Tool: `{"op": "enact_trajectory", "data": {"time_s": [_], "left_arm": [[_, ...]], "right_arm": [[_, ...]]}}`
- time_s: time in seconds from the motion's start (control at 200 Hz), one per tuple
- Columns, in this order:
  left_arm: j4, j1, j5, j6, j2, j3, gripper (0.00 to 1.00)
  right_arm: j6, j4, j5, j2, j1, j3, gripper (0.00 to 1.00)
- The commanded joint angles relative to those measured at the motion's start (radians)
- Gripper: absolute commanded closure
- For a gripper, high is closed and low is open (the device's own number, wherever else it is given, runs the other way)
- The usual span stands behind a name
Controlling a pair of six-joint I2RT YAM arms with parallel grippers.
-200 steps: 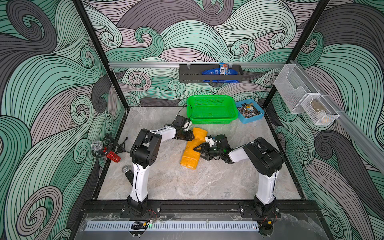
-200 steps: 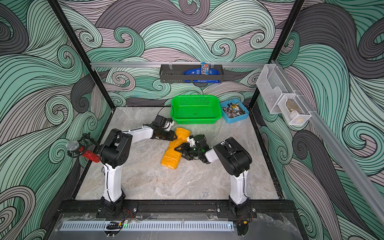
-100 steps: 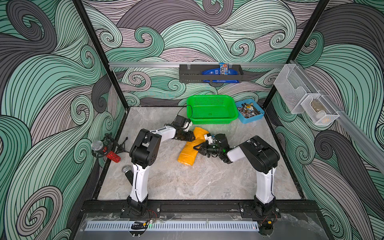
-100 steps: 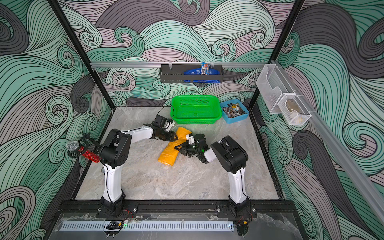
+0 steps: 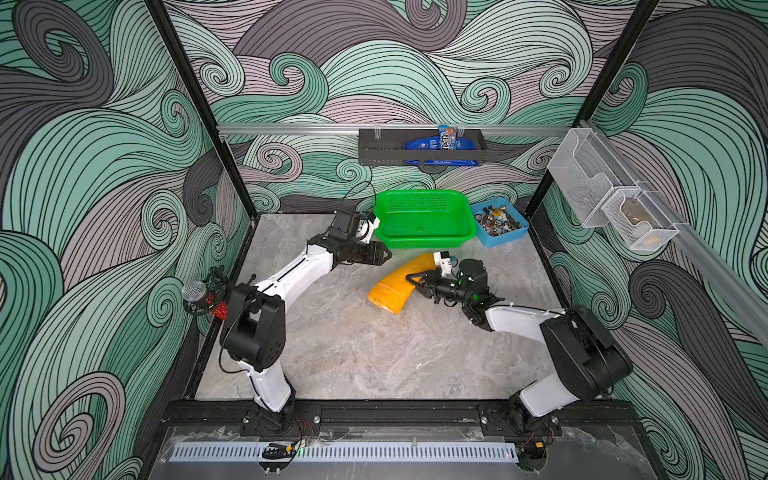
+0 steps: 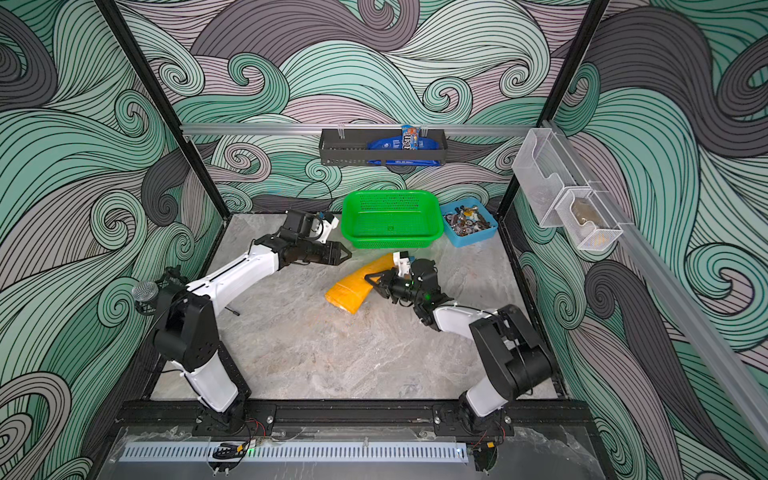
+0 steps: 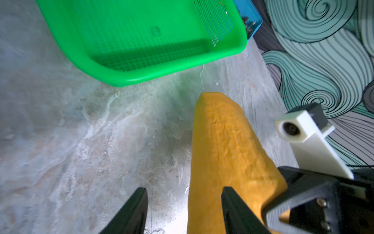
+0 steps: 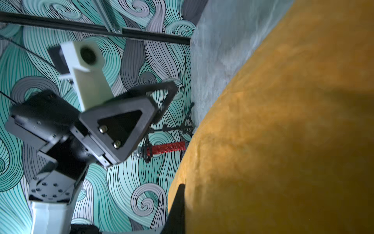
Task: Roll up the pillowcase
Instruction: Place the pillowcase in the bin.
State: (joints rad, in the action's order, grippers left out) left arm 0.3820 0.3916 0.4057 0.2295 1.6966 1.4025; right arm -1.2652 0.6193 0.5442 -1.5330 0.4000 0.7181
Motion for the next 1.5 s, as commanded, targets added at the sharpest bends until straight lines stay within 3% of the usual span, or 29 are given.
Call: {"op": "enact_trajectory", "data": {"time_s": [0.0,0.115,0.205,0.44,0.675,1.116,1.351,1.496], "left_arm": [[0.057,-0.027,-0.107,0.006,-0.079,0.015,0.36],[0.023,-0.048,-0.223,0.025,-0.165,-0.029,0.33],[0.002,-0.074,-0.245,0.023,-0.213,-0.072,0.3],[0.007,-0.142,-0.23,0.025,-0.268,-0.157,0.3],[-0.004,-0.198,-0.195,0.016,-0.268,-0.217,0.3],[-0.003,-0.256,-0.15,-0.018,-0.264,-0.261,0.29],[-0.008,-0.264,-0.13,-0.023,-0.268,-0.288,0.3],[-0.009,-0.265,-0.119,-0.026,-0.264,-0.292,0.29]], "right_arm": [[0.063,-0.131,-0.089,0.03,-0.044,0.149,0.94],[0.048,-0.157,-0.146,-0.04,-0.095,0.308,0.93],[0.047,-0.168,-0.176,-0.134,-0.138,0.445,0.93],[0.045,-0.194,-0.276,-0.414,-0.213,0.783,0.93],[0.029,-0.227,-0.411,-0.654,-0.202,1.027,0.91],[-0.103,-0.164,-0.572,-0.928,-0.101,1.176,0.89],[-0.136,-0.249,-0.571,-0.955,-0.074,1.168,0.84],[-0.142,-0.348,-0.531,-0.96,-0.074,1.172,0.72]]}}
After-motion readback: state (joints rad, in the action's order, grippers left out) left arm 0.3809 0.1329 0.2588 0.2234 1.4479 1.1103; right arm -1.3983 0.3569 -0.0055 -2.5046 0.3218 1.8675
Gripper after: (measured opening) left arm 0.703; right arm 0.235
